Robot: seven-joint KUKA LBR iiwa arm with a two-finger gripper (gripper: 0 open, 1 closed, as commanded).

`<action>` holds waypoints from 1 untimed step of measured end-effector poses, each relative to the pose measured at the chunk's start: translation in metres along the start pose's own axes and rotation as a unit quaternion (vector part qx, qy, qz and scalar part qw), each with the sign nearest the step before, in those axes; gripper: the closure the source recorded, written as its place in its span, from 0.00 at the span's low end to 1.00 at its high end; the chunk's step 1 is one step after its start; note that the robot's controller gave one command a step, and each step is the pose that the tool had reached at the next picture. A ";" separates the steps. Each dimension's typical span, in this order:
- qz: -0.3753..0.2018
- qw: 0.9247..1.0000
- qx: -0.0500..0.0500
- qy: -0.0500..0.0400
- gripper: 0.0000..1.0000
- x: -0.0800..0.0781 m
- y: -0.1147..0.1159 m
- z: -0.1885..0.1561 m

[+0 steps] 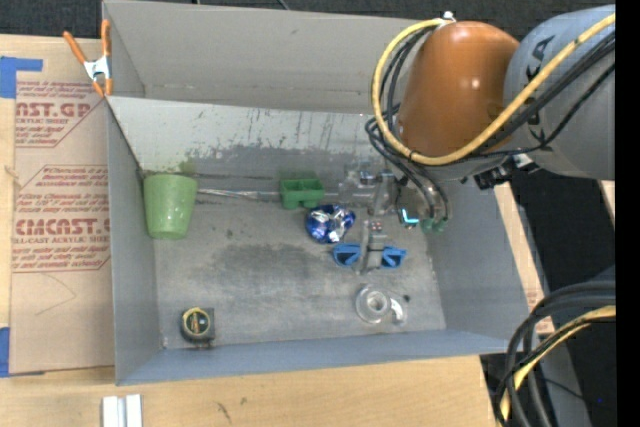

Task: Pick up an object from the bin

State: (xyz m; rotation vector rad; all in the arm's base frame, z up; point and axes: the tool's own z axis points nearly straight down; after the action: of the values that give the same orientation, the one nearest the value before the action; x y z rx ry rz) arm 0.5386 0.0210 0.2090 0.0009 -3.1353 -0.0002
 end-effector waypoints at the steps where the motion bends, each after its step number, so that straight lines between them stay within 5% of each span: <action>1: 0.046 0.999 0.000 -0.001 0.00 -0.011 -0.026 0.103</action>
Offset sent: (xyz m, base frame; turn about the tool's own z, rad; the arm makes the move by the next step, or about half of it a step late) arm 0.0119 -0.0263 -0.0983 0.0917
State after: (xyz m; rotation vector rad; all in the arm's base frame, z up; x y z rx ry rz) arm 0.5491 -0.0050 0.1059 -0.1434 -3.1331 -0.0003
